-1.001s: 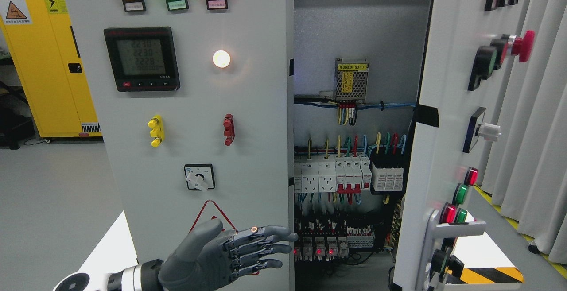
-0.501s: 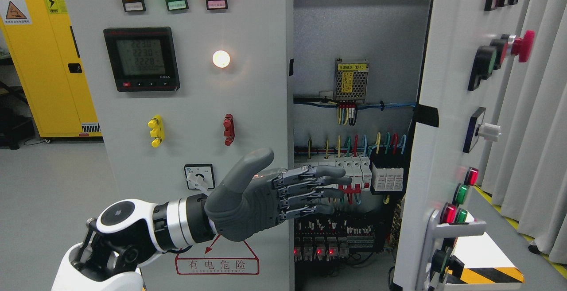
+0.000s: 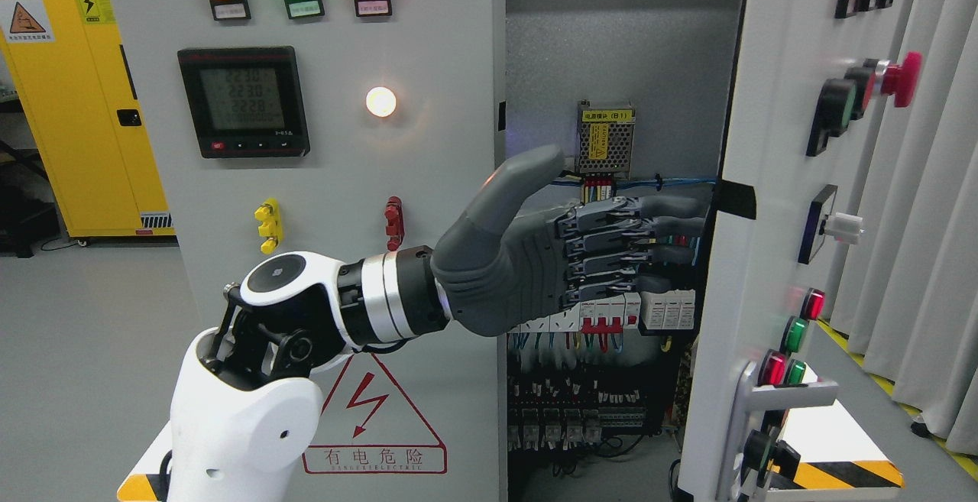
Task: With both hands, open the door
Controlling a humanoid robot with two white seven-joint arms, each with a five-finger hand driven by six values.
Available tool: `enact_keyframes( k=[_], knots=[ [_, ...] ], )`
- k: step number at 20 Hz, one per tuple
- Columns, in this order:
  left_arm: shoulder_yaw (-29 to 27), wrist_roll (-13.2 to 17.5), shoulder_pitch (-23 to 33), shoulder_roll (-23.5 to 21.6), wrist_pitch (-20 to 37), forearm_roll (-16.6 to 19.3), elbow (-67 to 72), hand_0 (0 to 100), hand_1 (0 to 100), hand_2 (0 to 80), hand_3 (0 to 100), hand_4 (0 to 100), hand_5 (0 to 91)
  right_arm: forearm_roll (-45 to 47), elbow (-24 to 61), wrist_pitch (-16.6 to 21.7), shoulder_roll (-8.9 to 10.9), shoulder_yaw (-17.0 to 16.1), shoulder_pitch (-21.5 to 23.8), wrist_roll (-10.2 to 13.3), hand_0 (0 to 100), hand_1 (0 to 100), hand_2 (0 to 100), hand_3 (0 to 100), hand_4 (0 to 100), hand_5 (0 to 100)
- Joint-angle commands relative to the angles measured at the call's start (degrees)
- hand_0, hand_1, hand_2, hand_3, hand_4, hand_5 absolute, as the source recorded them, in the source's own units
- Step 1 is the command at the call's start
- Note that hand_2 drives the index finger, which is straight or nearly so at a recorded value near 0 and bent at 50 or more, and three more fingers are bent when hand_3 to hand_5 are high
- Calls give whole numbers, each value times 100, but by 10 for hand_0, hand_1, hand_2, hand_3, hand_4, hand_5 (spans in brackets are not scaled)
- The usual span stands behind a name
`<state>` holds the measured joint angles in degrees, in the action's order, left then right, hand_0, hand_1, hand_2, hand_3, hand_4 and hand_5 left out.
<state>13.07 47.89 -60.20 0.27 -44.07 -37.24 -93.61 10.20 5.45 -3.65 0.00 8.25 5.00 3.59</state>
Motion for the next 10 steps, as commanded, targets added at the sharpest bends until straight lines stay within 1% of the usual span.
enact_keyframes(
  k=[1, 5, 10],
  knots=[
    [178, -60, -238, 877, -74, 111, 678, 0, 0, 0, 0, 0, 0, 0, 0, -4, 167, 2, 1, 1, 201, 122, 0, 0, 0, 0],
    [432, -253, -264, 940, -110, 111, 713, 0, 0, 0, 0, 0, 0, 0, 0, -4, 167, 2, 1, 1, 201, 122, 0, 0, 0, 0],
    [547, -263, -282, 940, -110, 76, 687, 0, 0, 0, 0, 0, 0, 0, 0, -4, 167, 2, 1, 1, 201, 122, 0, 0, 0, 0]
  ],
)
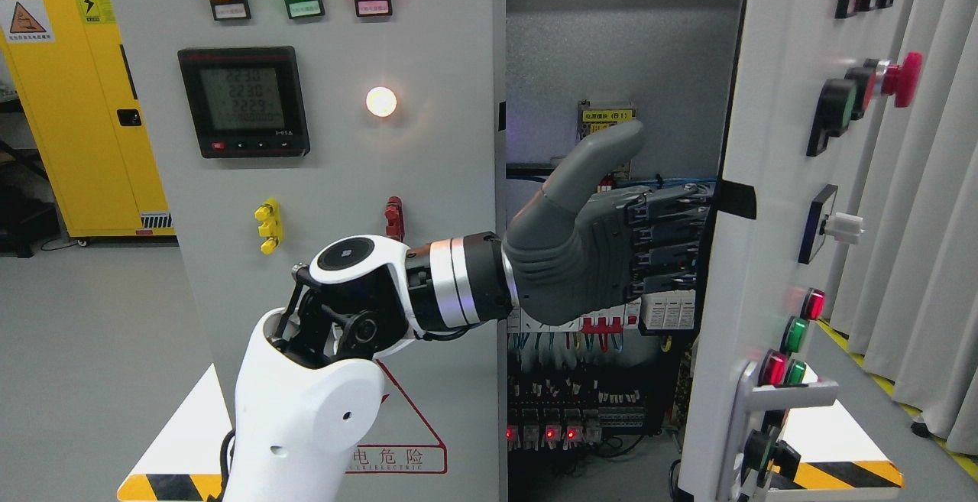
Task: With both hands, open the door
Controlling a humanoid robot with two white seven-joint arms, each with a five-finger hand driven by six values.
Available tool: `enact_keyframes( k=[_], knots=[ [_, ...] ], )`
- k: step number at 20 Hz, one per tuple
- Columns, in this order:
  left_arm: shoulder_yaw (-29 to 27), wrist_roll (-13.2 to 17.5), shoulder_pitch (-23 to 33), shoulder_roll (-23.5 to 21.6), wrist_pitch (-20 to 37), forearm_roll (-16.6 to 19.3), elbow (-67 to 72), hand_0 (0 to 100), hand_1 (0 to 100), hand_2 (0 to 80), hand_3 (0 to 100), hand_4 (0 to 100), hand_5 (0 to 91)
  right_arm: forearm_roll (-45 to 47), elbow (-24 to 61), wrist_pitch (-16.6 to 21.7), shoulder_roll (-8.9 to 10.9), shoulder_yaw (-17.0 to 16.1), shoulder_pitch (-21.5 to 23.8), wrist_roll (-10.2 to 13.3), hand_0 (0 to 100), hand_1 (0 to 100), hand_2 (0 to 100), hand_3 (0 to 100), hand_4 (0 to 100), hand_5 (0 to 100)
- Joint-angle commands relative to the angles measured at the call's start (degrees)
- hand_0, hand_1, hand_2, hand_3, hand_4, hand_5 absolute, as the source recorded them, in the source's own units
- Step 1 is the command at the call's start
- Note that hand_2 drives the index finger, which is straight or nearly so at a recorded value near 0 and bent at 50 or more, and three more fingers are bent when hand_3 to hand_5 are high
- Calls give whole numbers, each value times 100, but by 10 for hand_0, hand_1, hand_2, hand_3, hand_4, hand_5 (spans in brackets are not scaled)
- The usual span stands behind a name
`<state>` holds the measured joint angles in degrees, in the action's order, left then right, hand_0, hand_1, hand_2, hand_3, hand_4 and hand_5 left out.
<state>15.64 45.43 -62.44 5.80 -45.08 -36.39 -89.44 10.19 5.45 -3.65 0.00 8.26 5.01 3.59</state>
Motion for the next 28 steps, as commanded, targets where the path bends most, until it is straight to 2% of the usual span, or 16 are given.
enact_keyframes(
  k=[1, 9, 13, 18, 24, 28],
  knots=[
    [291, -17, -67, 387, -10, -9, 269, 0, 0, 0, 0, 0, 0, 0, 0, -4, 167, 1, 0, 1, 201, 122, 0, 0, 0, 0],
    [642, -25, -85, 396, 25, -53, 243, 0, 0, 0, 0, 0, 0, 0, 0, -4, 167, 1, 0, 1, 202, 122, 0, 0, 0, 0],
    [870, -324, -85, 396, 104, -61, 243, 0, 0, 0, 0, 0, 0, 0, 0, -4, 167, 1, 0, 1, 202, 121, 0, 0, 0, 0],
    [1204, -368, -85, 396, 367, -193, 269, 0, 0, 0, 0, 0, 0, 0, 0, -4, 167, 1, 0, 1, 201, 121, 0, 0, 0, 0],
    [1415, -948, -198, 405, 570, -483, 261, 0, 0, 0, 0, 0, 0, 0, 0, -4, 167, 1, 0, 1, 201, 121, 0, 0, 0, 0],
    [1644, -1054, -383, 405, 710, -755, 234, 0, 0, 0, 0, 0, 0, 0, 0, -4, 167, 1, 0, 1, 201, 121, 0, 0, 0, 0]
  ],
)
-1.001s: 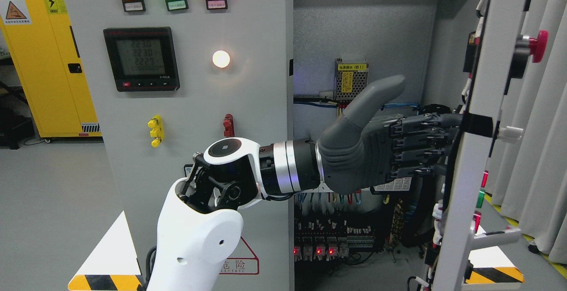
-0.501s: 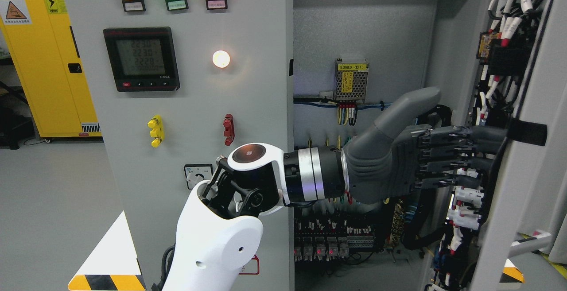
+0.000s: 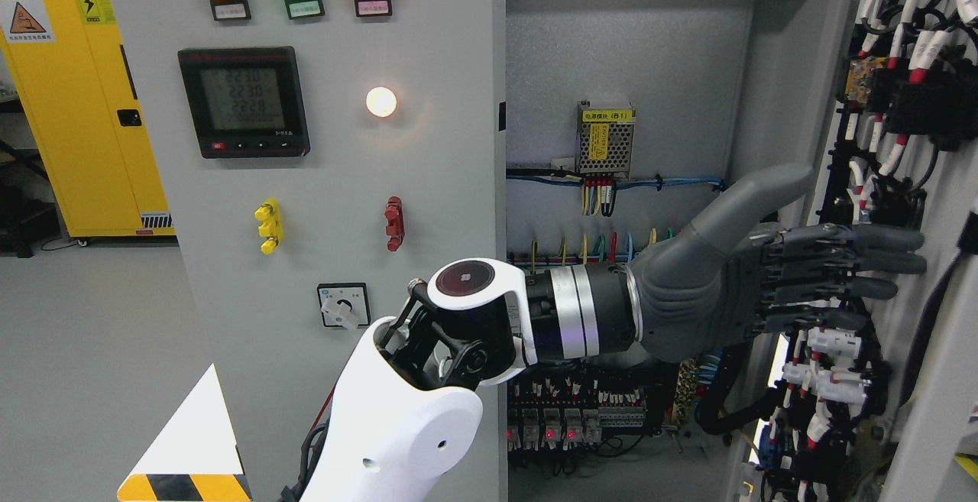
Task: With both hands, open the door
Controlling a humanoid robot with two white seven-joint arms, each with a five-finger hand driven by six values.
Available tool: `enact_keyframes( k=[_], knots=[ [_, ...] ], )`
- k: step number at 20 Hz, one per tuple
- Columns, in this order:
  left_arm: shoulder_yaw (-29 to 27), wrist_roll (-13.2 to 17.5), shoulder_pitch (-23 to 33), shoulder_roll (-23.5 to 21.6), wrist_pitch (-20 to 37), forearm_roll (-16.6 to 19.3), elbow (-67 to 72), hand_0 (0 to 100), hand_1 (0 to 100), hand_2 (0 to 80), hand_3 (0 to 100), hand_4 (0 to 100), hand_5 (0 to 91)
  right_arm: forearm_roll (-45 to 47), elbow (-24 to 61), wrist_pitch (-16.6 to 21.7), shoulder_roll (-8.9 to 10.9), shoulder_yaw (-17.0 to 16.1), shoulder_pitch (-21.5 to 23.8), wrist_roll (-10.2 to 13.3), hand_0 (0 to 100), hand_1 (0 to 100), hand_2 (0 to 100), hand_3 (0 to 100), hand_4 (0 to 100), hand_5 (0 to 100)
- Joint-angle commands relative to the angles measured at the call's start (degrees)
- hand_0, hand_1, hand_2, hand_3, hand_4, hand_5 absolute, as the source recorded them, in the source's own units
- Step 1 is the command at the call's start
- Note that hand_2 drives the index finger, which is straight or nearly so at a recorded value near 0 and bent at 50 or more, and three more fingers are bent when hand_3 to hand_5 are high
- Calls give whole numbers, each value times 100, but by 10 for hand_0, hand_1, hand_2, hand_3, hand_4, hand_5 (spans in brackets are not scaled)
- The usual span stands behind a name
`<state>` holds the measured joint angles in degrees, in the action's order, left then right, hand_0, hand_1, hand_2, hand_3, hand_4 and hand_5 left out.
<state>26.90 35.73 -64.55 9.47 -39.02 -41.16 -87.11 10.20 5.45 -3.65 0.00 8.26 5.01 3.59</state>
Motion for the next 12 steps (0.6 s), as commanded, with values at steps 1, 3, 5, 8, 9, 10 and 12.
enact_keyframes(
  k=[1, 3, 5, 8, 9, 10, 12],
  knots=[
    [535, -93, -206, 46, 132, -287, 1, 0, 0, 0, 0, 0, 0, 0, 0, -4, 167, 0, 0, 1, 201, 122, 0, 0, 0, 0],
    [535, -189, -242, 47, 141, -304, 1, 0, 0, 0, 0, 0, 0, 0, 0, -4, 167, 9, 0, 1, 201, 122, 0, 0, 0, 0],
    [535, -347, -242, 47, 149, -313, -8, 0, 0, 0, 0, 0, 0, 0, 0, -4, 167, 9, 0, 1, 200, 123, 0, 0, 0, 0],
    [632, -479, -259, 47, 237, -418, -26, 0, 0, 0, 0, 0, 0, 0, 0, -4, 167, 9, 0, 1, 201, 121, 0, 0, 0, 0],
    [719, -506, -303, 47, 281, -436, -26, 0, 0, 0, 0, 0, 0, 0, 0, -4, 167, 0, 0, 1, 201, 121, 0, 0, 0, 0],
    [764, -541, -338, 47, 342, -462, -26, 0, 0, 0, 0, 0, 0, 0, 0, -4, 167, 9, 0, 1, 201, 121, 0, 0, 0, 0],
    [904, -663, -461, 64, 474, -524, 1, 0, 0, 0, 0, 0, 0, 0, 0, -4, 167, 9, 0, 1, 201, 121, 0, 0, 0, 0]
  ],
)
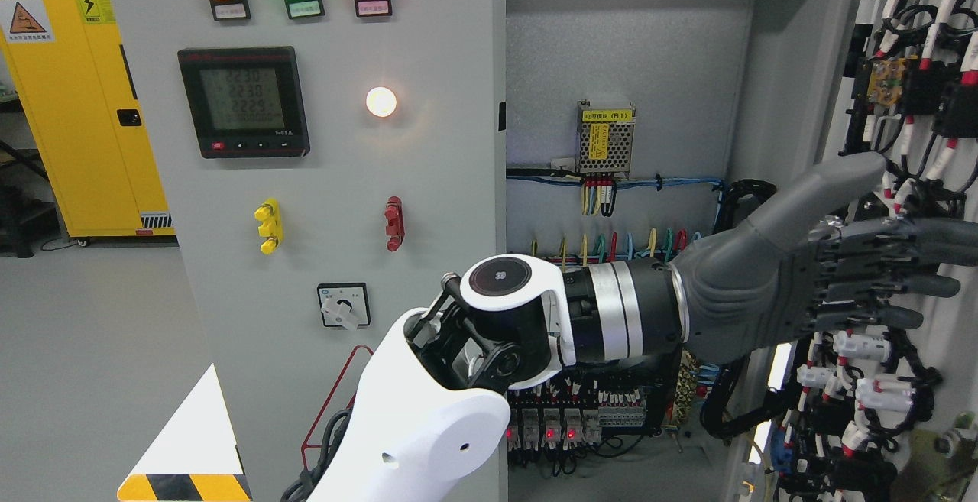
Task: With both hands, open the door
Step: 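Push the grey door wide open with the left hand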
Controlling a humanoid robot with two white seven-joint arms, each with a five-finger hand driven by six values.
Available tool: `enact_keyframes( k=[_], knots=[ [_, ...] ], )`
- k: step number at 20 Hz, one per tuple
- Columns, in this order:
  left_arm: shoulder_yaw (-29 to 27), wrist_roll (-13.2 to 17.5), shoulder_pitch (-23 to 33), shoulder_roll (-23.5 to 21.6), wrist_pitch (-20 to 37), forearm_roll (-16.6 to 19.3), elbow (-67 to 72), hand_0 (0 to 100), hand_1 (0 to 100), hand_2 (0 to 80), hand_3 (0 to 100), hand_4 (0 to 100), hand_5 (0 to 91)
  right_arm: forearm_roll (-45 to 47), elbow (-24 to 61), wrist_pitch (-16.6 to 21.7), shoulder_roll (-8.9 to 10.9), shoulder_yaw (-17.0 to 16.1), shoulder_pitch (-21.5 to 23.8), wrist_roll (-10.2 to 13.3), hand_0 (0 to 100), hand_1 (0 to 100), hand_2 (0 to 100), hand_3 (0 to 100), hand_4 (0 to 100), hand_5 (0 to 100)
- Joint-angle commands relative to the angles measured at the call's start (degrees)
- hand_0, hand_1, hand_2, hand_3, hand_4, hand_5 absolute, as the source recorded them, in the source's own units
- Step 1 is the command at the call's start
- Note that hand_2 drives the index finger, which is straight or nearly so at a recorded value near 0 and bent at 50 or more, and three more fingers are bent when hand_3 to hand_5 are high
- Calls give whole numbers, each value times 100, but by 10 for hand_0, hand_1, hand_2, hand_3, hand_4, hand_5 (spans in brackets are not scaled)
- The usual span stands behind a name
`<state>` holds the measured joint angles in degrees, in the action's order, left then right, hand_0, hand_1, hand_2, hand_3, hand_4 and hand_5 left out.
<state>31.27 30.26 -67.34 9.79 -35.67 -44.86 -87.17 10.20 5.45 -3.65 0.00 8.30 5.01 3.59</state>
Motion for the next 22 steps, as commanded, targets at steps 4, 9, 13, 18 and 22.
enact_keyframes(
  k=[4, 9, 13, 18, 22],
  knots=[
    [862, -380, -447, 58, 420, -462, 60, 0, 0, 0, 0, 0, 0, 0, 0, -4, 167, 5, 9, 1, 201, 121, 0, 0, 0, 0],
    [1285, -775, -482, 75, 614, -726, 113, 0, 0, 0, 0, 0, 0, 0, 0, -4, 167, 5, 9, 1, 202, 121, 0, 0, 0, 0],
    [1557, -970, -491, 84, 772, -796, 122, 0, 0, 0, 0, 0, 0, 0, 0, -4, 167, 5, 17, 1, 202, 121, 0, 0, 0, 0],
    [1768, -987, -535, 93, 966, -1016, 130, 0, 0, 0, 0, 0, 0, 0, 0, -4, 167, -4, 17, 1, 201, 121, 0, 0, 0, 0],
    [1812, -987, -745, 93, 1185, -1174, 349, 0, 0, 0, 0, 0, 0, 0, 0, -4, 167, 5, 17, 1, 201, 121, 0, 0, 0, 0]
  ],
)
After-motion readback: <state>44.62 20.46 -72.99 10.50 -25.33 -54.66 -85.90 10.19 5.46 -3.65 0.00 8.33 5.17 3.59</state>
